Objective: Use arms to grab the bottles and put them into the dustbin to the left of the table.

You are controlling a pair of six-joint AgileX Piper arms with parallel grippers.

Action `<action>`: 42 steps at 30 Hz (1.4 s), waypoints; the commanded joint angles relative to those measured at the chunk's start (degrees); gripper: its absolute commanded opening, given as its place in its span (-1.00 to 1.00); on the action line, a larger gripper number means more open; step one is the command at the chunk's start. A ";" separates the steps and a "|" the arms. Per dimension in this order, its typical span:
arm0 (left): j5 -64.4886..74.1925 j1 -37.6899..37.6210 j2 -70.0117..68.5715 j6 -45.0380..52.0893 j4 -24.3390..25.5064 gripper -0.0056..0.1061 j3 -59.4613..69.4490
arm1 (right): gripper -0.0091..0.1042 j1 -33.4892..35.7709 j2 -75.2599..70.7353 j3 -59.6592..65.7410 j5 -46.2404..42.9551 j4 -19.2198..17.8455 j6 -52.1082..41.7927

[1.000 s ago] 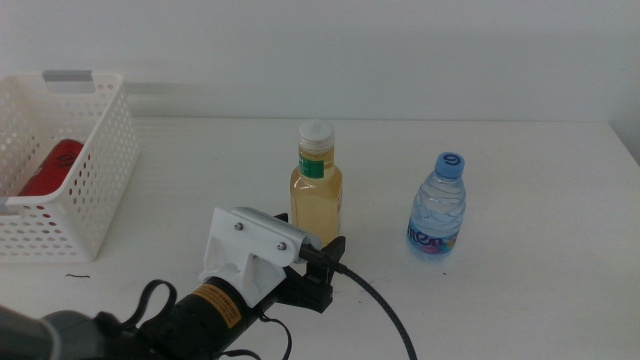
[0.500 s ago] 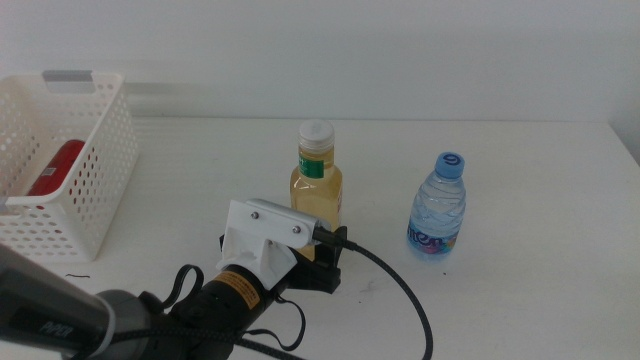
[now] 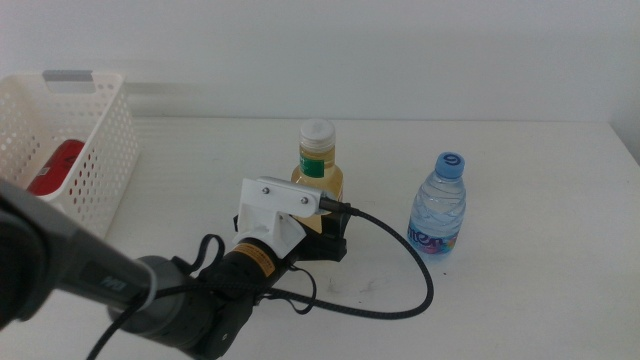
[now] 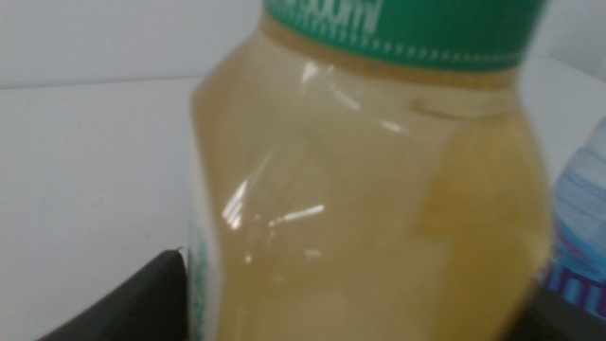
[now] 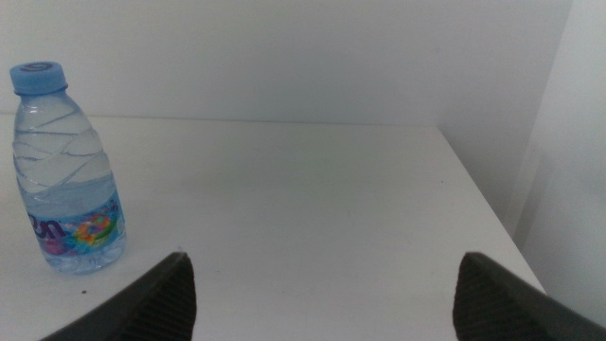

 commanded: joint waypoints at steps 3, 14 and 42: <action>-0.31 0.56 3.53 -1.28 1.08 0.78 -3.66 | 0.68 -0.19 -0.24 0.23 -0.54 -0.63 -0.42; -0.27 1.54 8.63 0.41 -1.46 0.70 -9.26 | 0.68 -0.19 -0.24 0.23 -0.54 -0.63 -0.42; 106.82 17.05 -36.56 9.99 1.55 -0.92 -29.74 | 0.68 -0.19 -0.24 0.23 -0.54 -0.63 -0.42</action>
